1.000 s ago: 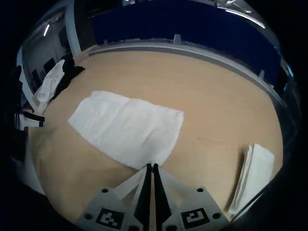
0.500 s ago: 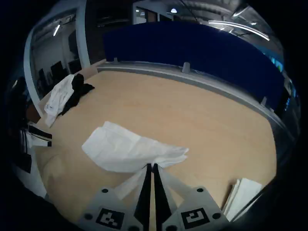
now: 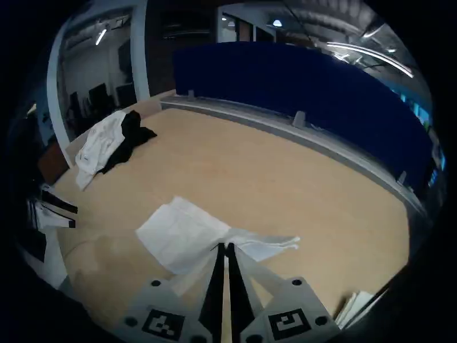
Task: Fold towel
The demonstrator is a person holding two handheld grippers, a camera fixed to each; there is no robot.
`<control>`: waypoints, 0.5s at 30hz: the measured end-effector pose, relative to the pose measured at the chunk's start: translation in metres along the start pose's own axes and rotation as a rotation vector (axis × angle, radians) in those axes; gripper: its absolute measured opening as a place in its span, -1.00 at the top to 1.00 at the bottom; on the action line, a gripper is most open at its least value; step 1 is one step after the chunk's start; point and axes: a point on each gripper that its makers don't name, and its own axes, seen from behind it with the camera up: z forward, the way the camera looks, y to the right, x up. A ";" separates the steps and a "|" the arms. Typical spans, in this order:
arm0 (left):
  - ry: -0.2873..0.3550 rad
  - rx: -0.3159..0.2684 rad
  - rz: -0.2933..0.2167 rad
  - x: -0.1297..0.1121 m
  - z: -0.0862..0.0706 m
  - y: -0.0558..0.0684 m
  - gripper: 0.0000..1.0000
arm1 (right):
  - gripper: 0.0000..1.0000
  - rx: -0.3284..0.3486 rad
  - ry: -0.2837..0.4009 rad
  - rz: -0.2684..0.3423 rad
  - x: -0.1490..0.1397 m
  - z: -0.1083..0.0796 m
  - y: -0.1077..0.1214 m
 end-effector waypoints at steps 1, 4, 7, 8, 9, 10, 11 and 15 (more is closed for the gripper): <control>0.005 0.001 -0.006 0.000 -0.003 -0.001 -0.85 | 0.91 0.008 -0.002 -0.009 0.002 0.002 -0.005; 0.020 0.003 -0.027 0.002 -0.012 -0.004 -0.85 | 0.91 0.036 -0.005 -0.036 0.007 0.011 -0.021; 0.038 0.008 -0.048 0.003 -0.021 -0.008 -0.85 | 0.91 0.071 -0.009 -0.062 0.011 0.022 -0.042; 0.044 0.010 -0.055 0.003 -0.024 -0.010 -0.85 | 0.91 0.083 -0.011 -0.071 0.012 0.026 -0.049; 0.050 0.014 -0.061 0.003 -0.028 -0.011 -0.85 | 0.91 0.097 -0.015 -0.080 0.012 0.031 -0.057; 0.054 0.017 -0.067 0.003 -0.030 -0.013 -0.85 | 0.91 0.110 -0.020 -0.088 0.012 0.035 -0.065; 0.058 0.021 -0.072 0.003 -0.033 -0.014 -0.85 | 0.91 0.123 -0.025 -0.097 0.011 0.040 -0.073; 0.071 0.034 -0.097 0.000 -0.042 -0.022 -0.85 | 0.91 0.176 -0.054 -0.129 0.003 0.062 -0.106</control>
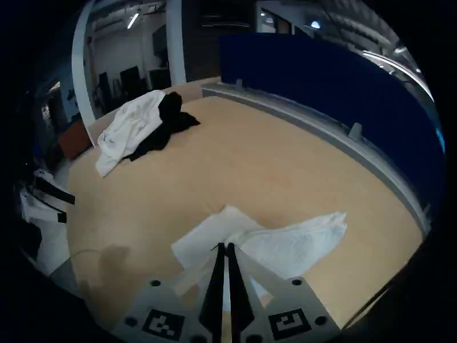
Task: Fold towel
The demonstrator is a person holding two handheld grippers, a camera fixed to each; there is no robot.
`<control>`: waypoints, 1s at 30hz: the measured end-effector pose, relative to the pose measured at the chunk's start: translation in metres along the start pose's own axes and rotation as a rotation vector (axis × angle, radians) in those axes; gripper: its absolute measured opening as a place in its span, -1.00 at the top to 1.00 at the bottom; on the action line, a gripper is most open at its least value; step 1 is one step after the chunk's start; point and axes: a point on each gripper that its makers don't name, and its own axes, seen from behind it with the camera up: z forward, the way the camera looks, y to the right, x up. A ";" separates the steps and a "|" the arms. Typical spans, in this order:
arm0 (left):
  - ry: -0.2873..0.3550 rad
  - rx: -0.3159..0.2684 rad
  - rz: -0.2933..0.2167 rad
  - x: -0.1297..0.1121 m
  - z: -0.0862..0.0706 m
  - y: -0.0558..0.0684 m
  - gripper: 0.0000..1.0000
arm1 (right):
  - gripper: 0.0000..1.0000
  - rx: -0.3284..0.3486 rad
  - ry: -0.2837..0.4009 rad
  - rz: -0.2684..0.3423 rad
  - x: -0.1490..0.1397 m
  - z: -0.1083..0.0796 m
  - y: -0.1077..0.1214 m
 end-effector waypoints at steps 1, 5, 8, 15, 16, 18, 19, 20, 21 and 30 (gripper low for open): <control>0.002 0.004 -0.006 -0.001 -0.002 -0.002 -0.85 | 0.91 0.012 -0.007 -0.004 -0.002 0.007 -0.006; 0.008 0.022 -0.030 -0.004 -0.007 -0.011 -0.85 | 0.91 0.070 -0.036 -0.015 -0.016 0.035 -0.033; 0.011 0.030 -0.043 -0.006 -0.010 -0.015 -0.85 | 0.91 0.102 -0.073 -0.007 -0.033 0.052 -0.045; 0.013 0.033 -0.048 -0.005 -0.009 -0.016 -0.85 | 0.91 0.124 -0.081 0.042 -0.041 0.061 -0.045; 0.013 0.031 -0.048 -0.005 -0.008 -0.015 -0.85 | 0.91 0.126 -0.081 0.044 -0.040 0.060 -0.045; 0.011 0.029 -0.045 -0.004 -0.007 -0.014 -0.85 | 0.88 0.134 -0.078 0.047 -0.039 0.057 -0.044; 0.010 0.028 -0.043 -0.004 -0.006 -0.014 -0.85 | 0.87 0.141 -0.075 0.048 -0.039 0.055 -0.045; 0.009 0.027 -0.040 -0.003 -0.005 -0.013 -0.85 | 0.84 0.148 -0.072 0.048 -0.038 0.053 -0.045; 0.009 0.026 -0.037 -0.002 -0.004 -0.012 -0.85 | 0.81 0.152 -0.068 0.050 -0.037 0.051 -0.045; 0.008 0.020 -0.023 0.002 -0.002 -0.010 -0.85 | -0.52 0.131 -0.017 0.055 -0.028 0.034 -0.038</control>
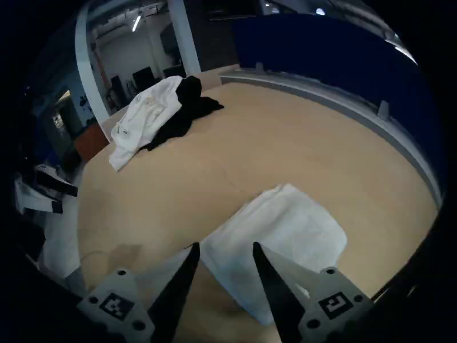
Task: Fold towel
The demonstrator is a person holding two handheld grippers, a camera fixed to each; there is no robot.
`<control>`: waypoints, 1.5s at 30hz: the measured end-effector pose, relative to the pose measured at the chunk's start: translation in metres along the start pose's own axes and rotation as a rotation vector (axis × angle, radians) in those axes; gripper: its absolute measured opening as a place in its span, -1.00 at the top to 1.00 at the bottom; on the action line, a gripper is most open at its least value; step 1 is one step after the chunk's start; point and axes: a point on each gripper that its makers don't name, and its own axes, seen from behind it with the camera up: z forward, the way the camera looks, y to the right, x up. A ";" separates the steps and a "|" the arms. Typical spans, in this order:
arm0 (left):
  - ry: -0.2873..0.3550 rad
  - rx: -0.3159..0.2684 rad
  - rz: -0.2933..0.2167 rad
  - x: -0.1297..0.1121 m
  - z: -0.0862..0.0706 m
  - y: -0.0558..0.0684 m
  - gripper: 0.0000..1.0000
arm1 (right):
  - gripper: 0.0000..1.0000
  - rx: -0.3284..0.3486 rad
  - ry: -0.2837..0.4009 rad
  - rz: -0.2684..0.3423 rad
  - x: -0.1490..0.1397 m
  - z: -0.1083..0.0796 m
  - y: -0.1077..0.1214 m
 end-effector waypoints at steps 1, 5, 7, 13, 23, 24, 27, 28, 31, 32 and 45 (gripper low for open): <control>0.000 0.000 0.001 0.000 0.000 0.000 -0.85 | -0.57 -0.005 0.001 -0.004 -0.001 -0.002 0.001; -0.003 0.000 0.005 0.000 0.002 0.000 -0.85 | -0.64 -0.029 -0.005 -0.017 -0.007 -0.009 0.006; -0.003 0.000 0.007 0.000 0.003 0.001 -0.85 | -0.64 -0.042 -0.011 -0.021 -0.011 -0.012 0.009; -0.005 -0.002 0.012 0.000 0.004 0.002 -0.85 | -0.65 -0.082 -0.036 -0.021 -0.031 -0.024 0.021; -0.009 -0.009 0.016 -0.001 0.006 0.006 -0.85 | -0.62 -0.175 -0.087 0.002 -0.070 -0.044 0.044; -0.010 -0.011 0.016 -0.001 0.006 0.006 -0.85 | -0.61 -0.183 -0.092 0.004 -0.074 -0.045 0.046; -0.012 -0.014 0.015 -0.002 0.007 0.008 -0.85 | -0.52 -0.191 -0.102 0.013 -0.081 -0.045 0.049; -0.012 -0.015 0.015 -0.002 0.007 0.008 -0.85 | -0.47 -0.191 -0.103 0.018 -0.082 -0.044 0.049; -0.012 -0.017 0.017 -0.002 0.007 0.009 -0.85 | -0.28 -0.192 -0.102 0.035 -0.084 -0.043 0.049; -0.012 -0.017 0.017 -0.002 0.007 0.009 -0.85 | -0.22 -0.194 -0.101 0.041 -0.084 -0.042 0.050; -0.011 -0.017 0.011 -0.002 0.006 0.008 -0.85 | 0.43 -0.221 -0.113 0.030 -0.091 -0.033 0.055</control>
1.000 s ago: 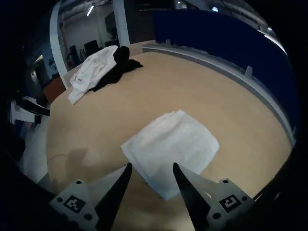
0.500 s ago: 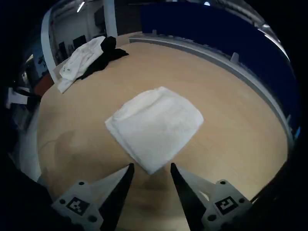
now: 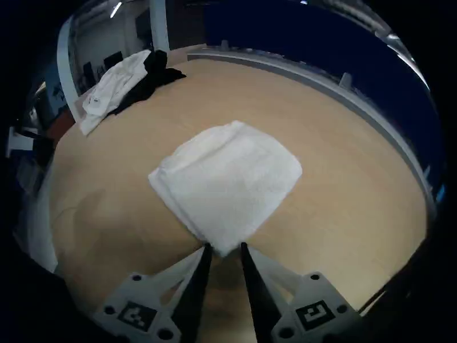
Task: Fold towel
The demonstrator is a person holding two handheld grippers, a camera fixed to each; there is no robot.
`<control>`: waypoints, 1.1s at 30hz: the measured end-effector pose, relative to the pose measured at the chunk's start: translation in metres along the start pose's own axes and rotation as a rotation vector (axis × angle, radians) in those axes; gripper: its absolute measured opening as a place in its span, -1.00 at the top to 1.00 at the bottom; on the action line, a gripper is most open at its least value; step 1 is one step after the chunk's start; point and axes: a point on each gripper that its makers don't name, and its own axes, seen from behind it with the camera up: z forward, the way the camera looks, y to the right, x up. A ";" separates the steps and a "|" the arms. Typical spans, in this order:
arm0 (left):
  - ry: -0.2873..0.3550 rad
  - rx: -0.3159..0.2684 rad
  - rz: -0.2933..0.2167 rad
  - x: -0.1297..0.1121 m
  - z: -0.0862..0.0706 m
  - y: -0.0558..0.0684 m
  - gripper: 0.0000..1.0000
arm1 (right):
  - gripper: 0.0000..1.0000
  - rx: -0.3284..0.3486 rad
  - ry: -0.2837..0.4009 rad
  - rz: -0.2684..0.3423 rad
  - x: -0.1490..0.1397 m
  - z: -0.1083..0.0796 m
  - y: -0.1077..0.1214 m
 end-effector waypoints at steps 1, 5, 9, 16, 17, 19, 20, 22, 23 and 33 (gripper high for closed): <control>0.000 0.000 0.000 0.000 0.000 0.000 -0.85 | 0.50 -0.003 0.001 0.000 0.000 0.000 0.001; -0.001 0.000 0.000 0.000 0.000 0.000 -0.85 | 0.72 -0.008 0.001 0.002 0.001 0.000 0.001; 0.000 0.000 0.001 0.002 0.001 -0.001 -0.85 | 0.89 -0.014 0.006 0.000 0.003 -0.001 0.003; 0.001 -0.004 0.002 0.004 0.002 0.000 -0.85 | 0.91 -0.010 0.047 -0.002 0.020 -0.010 0.003; 0.001 -0.005 0.002 0.005 0.002 0.001 -0.85 | 0.91 -0.011 0.058 -0.001 0.025 -0.013 0.004; 0.005 -0.010 0.003 0.007 0.002 0.002 -0.85 | 0.91 -0.011 0.086 -0.001 0.038 -0.021 0.005; 0.007 -0.012 0.004 0.008 0.002 0.003 -0.85 | 0.91 -0.011 0.100 -0.002 0.045 -0.025 0.006; 0.013 -0.018 0.006 0.012 0.002 0.005 -0.85 | 0.91 -0.013 0.127 -0.004 0.062 -0.034 0.008; 0.015 -0.021 0.007 0.013 0.002 0.006 -0.85 | 0.91 -0.014 0.139 -0.004 0.070 -0.039 0.010; 0.052 -0.057 0.032 0.034 0.004 0.024 -0.85 | 0.92 -0.008 0.271 0.000 0.149 -0.099 0.023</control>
